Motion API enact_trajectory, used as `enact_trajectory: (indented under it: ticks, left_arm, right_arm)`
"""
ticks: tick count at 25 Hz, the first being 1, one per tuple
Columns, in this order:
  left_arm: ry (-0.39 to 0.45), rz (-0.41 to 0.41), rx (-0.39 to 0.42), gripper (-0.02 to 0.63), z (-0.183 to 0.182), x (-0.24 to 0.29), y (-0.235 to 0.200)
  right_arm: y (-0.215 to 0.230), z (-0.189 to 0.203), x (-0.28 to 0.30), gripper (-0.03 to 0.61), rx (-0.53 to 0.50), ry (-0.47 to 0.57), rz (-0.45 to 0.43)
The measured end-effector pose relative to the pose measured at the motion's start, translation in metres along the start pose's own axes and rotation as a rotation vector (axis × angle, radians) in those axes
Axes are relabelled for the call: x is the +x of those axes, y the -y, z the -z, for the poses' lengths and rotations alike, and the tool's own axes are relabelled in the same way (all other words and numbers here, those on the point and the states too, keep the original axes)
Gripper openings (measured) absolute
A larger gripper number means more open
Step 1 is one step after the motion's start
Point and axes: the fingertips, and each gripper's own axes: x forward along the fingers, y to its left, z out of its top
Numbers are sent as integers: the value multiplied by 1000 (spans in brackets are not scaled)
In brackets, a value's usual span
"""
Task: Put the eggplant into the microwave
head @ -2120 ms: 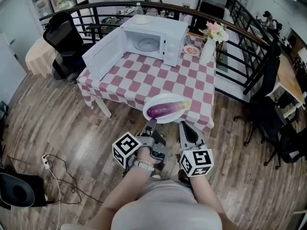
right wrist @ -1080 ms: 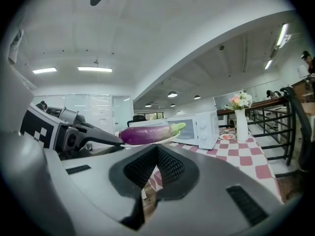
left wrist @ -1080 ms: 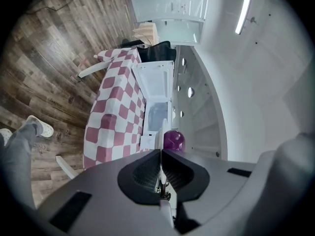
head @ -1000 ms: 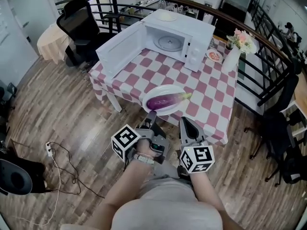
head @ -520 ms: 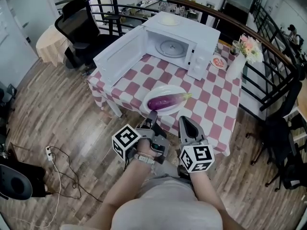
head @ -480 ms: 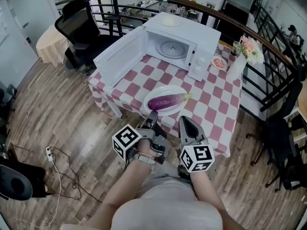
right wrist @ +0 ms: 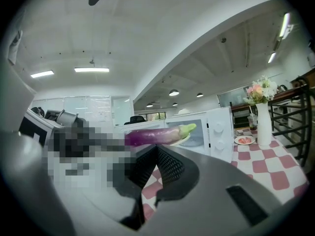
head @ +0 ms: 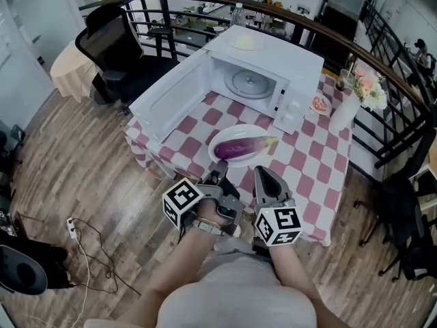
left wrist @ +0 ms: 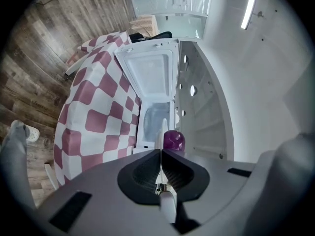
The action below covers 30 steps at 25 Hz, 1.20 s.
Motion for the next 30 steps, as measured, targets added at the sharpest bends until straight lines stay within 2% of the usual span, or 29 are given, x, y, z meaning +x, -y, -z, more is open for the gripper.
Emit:
enact_trajectory:
  ticks: [9, 17, 22, 30]
  left_arm:
    - [-14, -14, 6, 14, -27, 50, 10]
    - [6, -9, 24, 13, -50, 87, 9]
    - [9, -6, 40, 14, -62, 106, 5]
    - [15, -23, 43, 14, -71, 126, -1]
  right_arm:
    - [22, -15, 51, 25, 28, 8, 21]
    - [34, -23, 92, 25, 46, 17, 1]
    - [40, -16, 105, 25, 48, -3, 1]
    - [59, -34, 107, 25, 38, 30, 36]
